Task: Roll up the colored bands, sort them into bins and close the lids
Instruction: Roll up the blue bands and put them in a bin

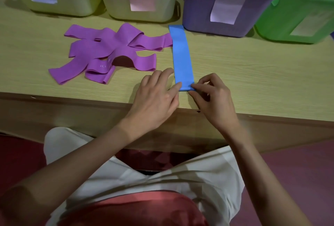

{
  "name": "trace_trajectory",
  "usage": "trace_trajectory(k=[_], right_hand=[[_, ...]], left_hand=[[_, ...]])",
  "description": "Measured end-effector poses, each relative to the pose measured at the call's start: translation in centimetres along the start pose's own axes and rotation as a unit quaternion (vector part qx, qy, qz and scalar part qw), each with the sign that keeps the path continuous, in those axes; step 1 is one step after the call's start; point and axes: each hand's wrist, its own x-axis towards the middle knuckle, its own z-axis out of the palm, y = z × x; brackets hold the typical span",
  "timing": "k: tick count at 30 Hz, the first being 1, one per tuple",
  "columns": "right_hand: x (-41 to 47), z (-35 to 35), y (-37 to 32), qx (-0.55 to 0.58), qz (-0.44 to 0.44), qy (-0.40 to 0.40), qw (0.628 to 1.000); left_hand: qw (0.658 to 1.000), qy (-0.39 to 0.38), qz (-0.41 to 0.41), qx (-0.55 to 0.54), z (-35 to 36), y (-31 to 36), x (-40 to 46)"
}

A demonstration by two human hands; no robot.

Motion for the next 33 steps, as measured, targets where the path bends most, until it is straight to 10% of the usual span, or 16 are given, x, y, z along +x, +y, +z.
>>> trace_trajectory(k=[14,33], right_hand=[[0.6,1.7,-0.3,-0.138,-0.009,0.054,0.989],[4.5,3.0,-0.2,-0.045,0.121,0.07,0.989]], left_hand=[[0.996,-0.034,-0.058,0.059,0.4,1.3,0.6],[0.996,-0.023,-0.092,-0.003,1.0,-0.4,2.7]])
